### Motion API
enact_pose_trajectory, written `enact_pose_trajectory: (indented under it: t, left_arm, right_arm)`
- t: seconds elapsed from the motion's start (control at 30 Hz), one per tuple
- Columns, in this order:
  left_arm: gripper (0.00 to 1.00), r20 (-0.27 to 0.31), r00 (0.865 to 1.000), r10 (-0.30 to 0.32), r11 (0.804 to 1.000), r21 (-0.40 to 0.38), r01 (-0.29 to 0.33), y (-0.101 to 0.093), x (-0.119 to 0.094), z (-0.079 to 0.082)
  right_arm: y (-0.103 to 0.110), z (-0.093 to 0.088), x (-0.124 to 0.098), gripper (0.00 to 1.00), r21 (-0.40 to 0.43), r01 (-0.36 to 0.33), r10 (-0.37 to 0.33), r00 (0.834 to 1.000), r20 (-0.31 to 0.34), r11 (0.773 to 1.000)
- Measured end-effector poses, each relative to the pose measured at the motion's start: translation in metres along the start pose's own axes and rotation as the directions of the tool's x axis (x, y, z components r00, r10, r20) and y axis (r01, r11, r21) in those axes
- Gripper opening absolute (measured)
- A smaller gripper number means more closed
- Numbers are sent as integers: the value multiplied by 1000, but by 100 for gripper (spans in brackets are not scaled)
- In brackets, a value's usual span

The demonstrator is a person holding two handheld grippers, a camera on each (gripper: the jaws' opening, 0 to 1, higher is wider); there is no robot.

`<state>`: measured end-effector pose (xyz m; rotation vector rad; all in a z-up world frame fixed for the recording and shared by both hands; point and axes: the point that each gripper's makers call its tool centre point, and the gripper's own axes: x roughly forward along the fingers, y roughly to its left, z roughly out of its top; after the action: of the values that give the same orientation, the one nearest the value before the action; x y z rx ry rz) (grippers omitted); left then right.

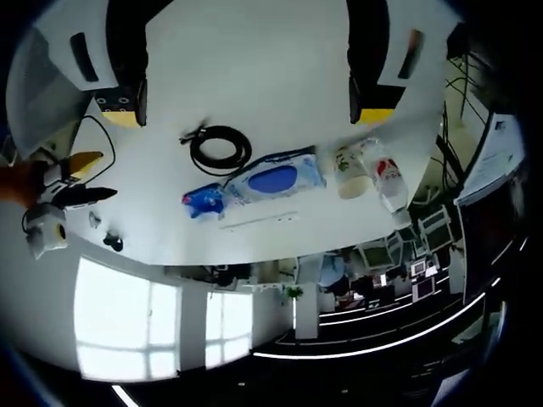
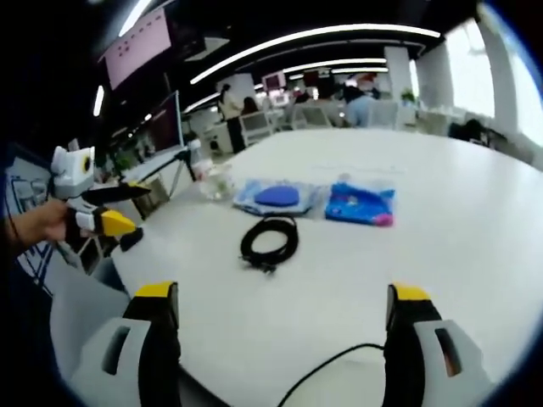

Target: Arrange the tabletop items into an orderly group along one side of the table until the central work area is clear of visible clutter.

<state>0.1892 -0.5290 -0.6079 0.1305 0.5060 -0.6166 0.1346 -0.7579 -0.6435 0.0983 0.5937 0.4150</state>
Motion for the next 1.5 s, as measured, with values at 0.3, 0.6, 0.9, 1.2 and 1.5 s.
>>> enact_pose_trajectory:
  t: [0.3, 0.6, 0.9, 1.2, 1.5]
  left_arm:
    - [100, 20, 999, 42, 999, 8, -42, 3, -7, -3]
    - [100, 45, 995, 87, 996, -13, -87, 7, -20, -10]
    - [99, 21, 994, 108, 994, -9, -107, 4, -27, -28]
    - [99, 44, 986, 158, 987, -29, -157, 7, -37, -32]
    - [98, 109, 975, 191, 981, -31, -189, 10, -51, -23]
  right_arm:
    - [12, -11, -11, 100, -26, -10, 10, 1000, -19, 1000]
    - [20, -20, -20, 100, -29, -21, 20, 999, -32, 999]
    - [34, -24, -24, 100, -38, -41, 39, 998, -42, 998]
    - [37, -16, -38, 100, -54, -21, 21, 1000, -8, 998]
    - [44, -18, -50, 100, -87, 0, 0, 1000, -7, 996]
